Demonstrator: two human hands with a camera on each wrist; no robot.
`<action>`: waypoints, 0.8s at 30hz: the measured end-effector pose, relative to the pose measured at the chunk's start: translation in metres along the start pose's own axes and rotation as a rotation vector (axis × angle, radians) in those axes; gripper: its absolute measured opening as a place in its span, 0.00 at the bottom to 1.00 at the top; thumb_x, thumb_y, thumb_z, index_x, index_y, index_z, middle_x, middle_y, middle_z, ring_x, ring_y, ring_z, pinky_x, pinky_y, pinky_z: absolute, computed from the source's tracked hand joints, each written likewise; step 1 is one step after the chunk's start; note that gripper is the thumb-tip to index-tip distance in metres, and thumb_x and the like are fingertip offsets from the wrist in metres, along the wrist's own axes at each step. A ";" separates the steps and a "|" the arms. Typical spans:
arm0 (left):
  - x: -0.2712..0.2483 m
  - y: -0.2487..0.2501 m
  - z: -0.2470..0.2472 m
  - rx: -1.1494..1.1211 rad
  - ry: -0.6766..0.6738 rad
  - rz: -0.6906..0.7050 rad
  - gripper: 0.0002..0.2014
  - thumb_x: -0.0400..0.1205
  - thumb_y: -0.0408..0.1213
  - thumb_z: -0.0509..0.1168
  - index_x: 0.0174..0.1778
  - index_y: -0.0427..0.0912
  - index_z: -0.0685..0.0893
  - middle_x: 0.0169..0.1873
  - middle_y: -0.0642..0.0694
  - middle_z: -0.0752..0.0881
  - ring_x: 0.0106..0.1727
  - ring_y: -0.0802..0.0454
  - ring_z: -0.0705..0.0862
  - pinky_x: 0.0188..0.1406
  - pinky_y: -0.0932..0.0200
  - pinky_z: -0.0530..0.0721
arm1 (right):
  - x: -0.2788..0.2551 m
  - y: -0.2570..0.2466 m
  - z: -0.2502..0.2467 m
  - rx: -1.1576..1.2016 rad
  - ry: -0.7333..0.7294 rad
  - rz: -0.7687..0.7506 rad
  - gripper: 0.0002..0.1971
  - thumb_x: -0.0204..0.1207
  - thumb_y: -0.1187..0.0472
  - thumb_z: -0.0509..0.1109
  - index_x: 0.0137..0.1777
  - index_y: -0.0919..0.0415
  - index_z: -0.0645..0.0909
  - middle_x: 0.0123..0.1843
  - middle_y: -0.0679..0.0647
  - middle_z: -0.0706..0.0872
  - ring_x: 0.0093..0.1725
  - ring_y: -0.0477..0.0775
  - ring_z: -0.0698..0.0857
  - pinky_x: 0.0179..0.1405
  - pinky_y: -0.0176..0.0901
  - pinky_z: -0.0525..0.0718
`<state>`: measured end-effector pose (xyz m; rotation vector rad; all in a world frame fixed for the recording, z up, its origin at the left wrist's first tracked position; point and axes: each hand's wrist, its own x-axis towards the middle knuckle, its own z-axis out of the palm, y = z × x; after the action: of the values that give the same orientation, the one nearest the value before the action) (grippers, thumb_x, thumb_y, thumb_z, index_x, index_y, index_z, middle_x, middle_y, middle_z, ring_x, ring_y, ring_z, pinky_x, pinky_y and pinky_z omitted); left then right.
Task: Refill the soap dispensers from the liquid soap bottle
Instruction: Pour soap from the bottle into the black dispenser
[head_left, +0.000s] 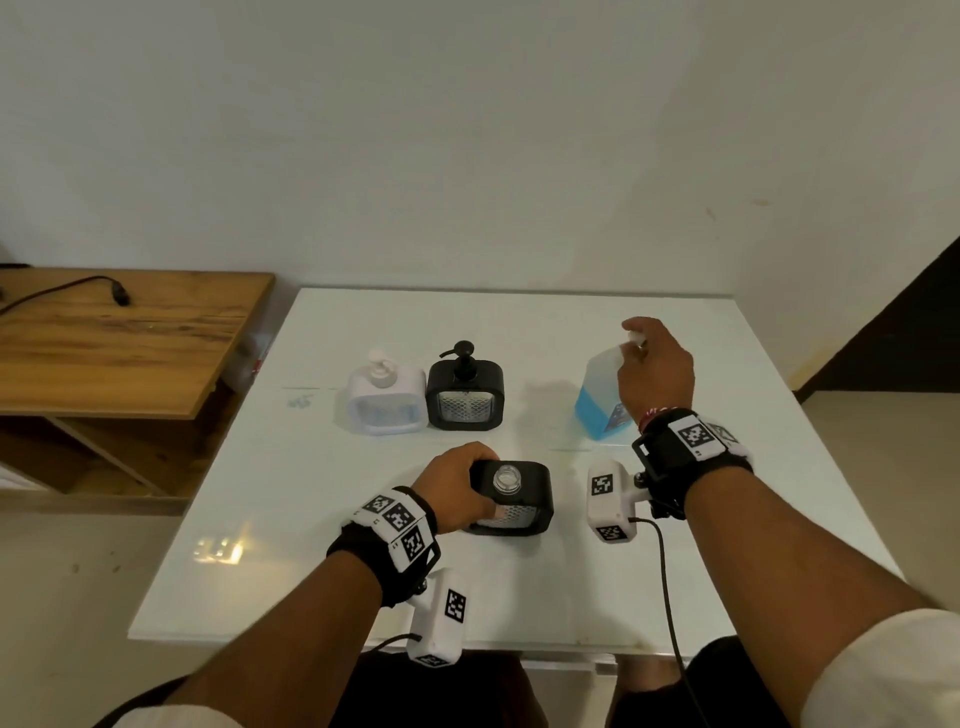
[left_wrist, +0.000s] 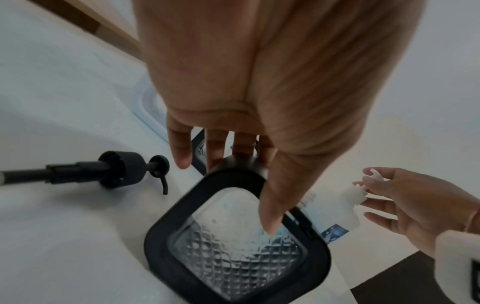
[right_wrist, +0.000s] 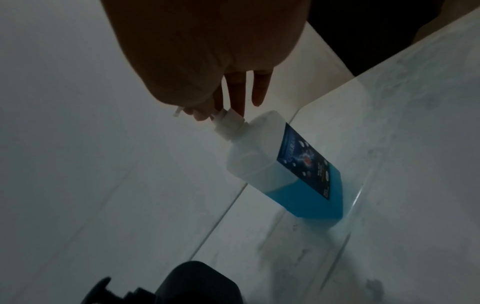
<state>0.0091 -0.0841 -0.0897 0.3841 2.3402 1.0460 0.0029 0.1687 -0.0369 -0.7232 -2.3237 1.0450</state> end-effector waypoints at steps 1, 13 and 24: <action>-0.001 0.000 -0.002 0.005 0.018 0.005 0.24 0.72 0.27 0.80 0.62 0.45 0.83 0.57 0.45 0.88 0.58 0.45 0.86 0.62 0.48 0.87 | -0.004 -0.001 -0.002 -0.011 -0.016 -0.015 0.14 0.83 0.66 0.60 0.64 0.55 0.81 0.58 0.56 0.88 0.56 0.59 0.85 0.53 0.40 0.77; -0.040 0.003 -0.040 -0.058 0.124 0.109 0.31 0.79 0.38 0.79 0.77 0.44 0.75 0.66 0.47 0.85 0.65 0.48 0.85 0.70 0.48 0.83 | -0.053 -0.024 -0.018 -0.064 -0.311 -0.101 0.09 0.80 0.58 0.70 0.58 0.53 0.85 0.55 0.51 0.87 0.48 0.48 0.80 0.47 0.35 0.73; -0.062 0.006 -0.052 -0.265 0.204 0.190 0.32 0.76 0.36 0.81 0.72 0.55 0.72 0.56 0.50 0.87 0.53 0.64 0.86 0.45 0.78 0.81 | -0.086 -0.041 -0.019 -0.052 -0.493 -0.178 0.07 0.75 0.59 0.75 0.52 0.51 0.87 0.51 0.46 0.87 0.47 0.49 0.85 0.51 0.38 0.79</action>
<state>0.0293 -0.1395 -0.0347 0.4203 2.3312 1.5303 0.0678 0.1002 -0.0122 -0.2846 -2.7750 1.1861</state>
